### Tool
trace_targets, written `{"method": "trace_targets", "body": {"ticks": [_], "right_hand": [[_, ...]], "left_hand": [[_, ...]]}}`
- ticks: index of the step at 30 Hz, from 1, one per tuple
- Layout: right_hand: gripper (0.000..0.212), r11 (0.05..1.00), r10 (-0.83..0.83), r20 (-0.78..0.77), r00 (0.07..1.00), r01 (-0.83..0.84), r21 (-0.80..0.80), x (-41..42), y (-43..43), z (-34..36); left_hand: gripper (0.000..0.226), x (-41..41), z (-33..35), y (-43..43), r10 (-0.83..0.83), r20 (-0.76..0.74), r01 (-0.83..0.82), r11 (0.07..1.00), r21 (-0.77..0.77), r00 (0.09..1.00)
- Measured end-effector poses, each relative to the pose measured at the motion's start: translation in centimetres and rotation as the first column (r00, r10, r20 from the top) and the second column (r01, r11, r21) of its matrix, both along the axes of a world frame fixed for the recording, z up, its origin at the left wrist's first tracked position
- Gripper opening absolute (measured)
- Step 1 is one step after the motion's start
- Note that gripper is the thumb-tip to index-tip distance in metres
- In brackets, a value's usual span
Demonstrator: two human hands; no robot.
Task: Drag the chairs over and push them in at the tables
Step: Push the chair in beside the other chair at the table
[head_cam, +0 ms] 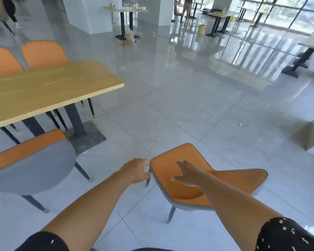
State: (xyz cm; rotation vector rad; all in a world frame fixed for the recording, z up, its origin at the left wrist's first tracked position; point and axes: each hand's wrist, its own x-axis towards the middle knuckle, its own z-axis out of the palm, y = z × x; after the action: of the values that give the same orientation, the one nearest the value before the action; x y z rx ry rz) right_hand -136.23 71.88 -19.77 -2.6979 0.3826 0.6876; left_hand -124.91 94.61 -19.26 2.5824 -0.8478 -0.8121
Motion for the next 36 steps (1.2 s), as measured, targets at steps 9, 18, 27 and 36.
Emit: {"method": "trace_targets", "body": {"ticks": [9, 18, 27, 36], "right_hand": [[0.065, 0.985, -0.144, 0.030, 0.989, 0.146, -0.092, -16.3, -15.0, 0.5], [0.054, 0.992, -0.080, 0.128, 0.989, 0.091, -0.082, -20.9, -21.9, -1.0], [0.063, 0.983, 0.164, 0.004, 0.986, -0.163, -0.081, -18.1, -29.8, -2.9], [0.083, 0.934, 0.356, -0.070, 0.932, -0.355, 0.021, -16.0, -35.8, -6.0]], "left_hand": [[0.053, -12.3, 0.4, -17.9, -0.259, 0.034, 0.259, 0.966, 0.013, 0.965], [0.048, -18.4, -2.0, -26.9, -0.347, -0.054, 0.345, 0.938, -0.043, 0.936], [0.057, -18.1, -5.8, -30.5, -0.227, -0.165, 0.202, 0.967, -0.155, 0.960], [0.055, -19.7, -6.8, -33.8, -0.016, -0.220, -0.020, 0.987, -0.162, 0.975]]}}
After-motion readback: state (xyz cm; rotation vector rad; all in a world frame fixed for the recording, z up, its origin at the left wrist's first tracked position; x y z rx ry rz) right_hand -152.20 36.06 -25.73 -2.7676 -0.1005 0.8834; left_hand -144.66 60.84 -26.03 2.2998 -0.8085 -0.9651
